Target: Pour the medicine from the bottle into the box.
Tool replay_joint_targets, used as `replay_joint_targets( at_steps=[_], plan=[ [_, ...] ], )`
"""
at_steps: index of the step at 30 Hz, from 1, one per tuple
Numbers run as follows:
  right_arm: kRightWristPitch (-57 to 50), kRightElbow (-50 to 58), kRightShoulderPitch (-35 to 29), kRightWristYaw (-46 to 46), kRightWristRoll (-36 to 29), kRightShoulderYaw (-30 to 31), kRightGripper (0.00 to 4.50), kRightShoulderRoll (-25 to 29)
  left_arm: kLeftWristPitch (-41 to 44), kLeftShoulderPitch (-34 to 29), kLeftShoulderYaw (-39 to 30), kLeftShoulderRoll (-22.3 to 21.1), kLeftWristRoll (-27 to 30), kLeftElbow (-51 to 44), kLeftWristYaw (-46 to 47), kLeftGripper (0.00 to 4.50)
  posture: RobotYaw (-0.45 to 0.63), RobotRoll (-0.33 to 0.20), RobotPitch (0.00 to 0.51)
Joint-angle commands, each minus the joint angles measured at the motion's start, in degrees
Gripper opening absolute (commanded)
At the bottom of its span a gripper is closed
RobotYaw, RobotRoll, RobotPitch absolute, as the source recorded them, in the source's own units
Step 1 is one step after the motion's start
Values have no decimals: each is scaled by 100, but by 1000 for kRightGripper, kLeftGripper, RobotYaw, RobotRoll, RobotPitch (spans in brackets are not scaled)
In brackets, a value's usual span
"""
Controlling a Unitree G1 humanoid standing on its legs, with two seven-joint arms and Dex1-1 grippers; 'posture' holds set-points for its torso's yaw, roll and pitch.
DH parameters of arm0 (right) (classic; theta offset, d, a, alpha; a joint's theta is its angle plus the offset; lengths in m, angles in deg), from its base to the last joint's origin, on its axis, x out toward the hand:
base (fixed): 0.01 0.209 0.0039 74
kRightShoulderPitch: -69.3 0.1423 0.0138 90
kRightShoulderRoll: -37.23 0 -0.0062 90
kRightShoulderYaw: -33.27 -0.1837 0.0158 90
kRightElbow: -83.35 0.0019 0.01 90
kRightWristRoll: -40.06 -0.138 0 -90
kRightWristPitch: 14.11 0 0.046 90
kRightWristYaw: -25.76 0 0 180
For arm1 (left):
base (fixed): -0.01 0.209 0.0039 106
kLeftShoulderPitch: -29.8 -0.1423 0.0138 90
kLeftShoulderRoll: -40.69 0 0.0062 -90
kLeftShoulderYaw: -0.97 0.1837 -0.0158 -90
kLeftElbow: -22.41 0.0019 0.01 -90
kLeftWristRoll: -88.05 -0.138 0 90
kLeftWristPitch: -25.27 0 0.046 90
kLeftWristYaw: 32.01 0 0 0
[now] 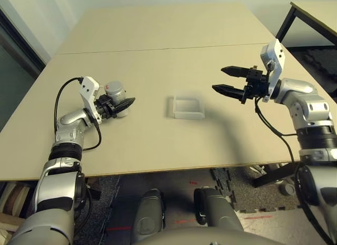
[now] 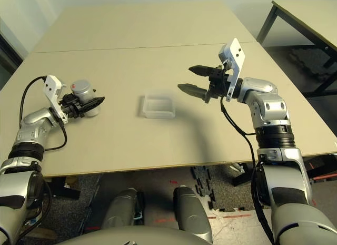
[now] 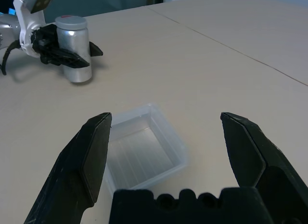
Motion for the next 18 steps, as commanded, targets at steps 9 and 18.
replay_joint_targets(
  at_steps=[9,18],
  plan=[
    [-739,432,421,-511,-328,407,4500,-27,1112,-39,428,-221,280,-1367,-1271,2604,-86,0,65],
    [-1812,875,1085,-498,-727,834,4500,-630,1522,66,977,17,388,-2182,-1682,2604,-93,0,65]
  ],
)
